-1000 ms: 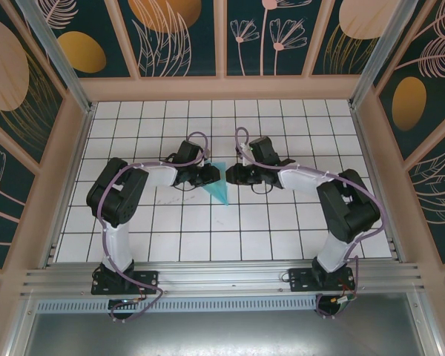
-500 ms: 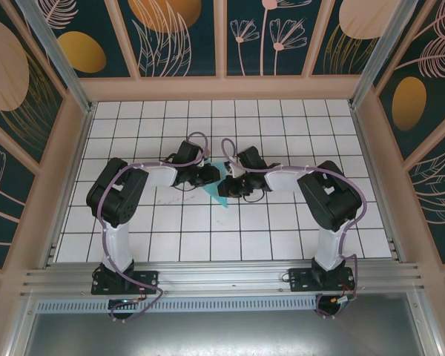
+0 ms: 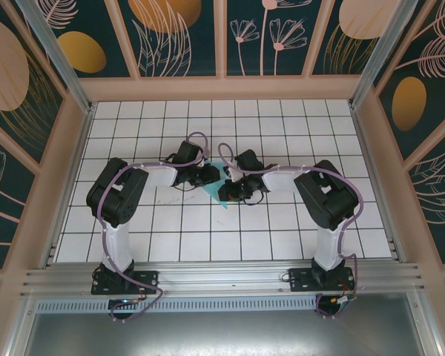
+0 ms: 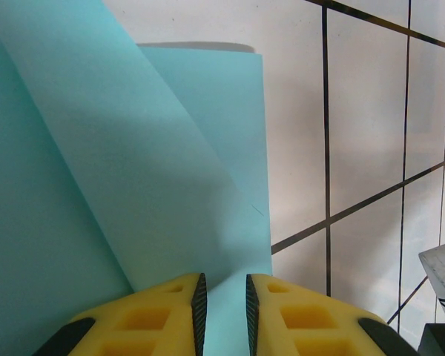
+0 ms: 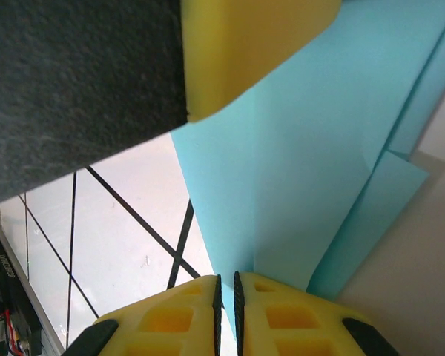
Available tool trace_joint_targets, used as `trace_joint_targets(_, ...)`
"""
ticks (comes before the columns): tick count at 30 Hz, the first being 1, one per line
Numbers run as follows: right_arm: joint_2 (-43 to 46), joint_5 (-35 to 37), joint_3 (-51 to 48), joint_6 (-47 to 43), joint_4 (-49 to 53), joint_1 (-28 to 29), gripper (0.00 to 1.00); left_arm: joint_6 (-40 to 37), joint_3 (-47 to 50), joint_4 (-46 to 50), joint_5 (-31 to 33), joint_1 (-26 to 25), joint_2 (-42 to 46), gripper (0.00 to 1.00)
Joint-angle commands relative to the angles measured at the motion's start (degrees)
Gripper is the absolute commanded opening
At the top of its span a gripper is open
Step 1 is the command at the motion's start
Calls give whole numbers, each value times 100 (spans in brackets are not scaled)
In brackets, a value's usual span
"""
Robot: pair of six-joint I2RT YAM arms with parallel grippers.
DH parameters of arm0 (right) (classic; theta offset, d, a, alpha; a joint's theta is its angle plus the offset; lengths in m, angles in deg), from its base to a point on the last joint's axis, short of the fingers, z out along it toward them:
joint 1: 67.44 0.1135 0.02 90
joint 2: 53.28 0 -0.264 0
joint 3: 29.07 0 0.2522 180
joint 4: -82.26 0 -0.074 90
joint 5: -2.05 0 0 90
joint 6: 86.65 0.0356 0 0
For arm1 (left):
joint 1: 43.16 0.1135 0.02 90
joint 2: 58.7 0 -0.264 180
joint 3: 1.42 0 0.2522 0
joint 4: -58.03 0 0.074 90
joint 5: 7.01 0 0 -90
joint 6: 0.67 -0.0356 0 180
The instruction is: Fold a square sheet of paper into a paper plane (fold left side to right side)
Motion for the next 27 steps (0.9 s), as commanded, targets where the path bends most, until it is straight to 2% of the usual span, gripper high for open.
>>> trace_joint_targets(1,-103,126,24,-139,437,69,15,-136,217,519,403,-6,-282,26)
trace_joint_targets(27,294,658,-405,-695,1837,376,15,-263,103,713,569,-5,-349,26)
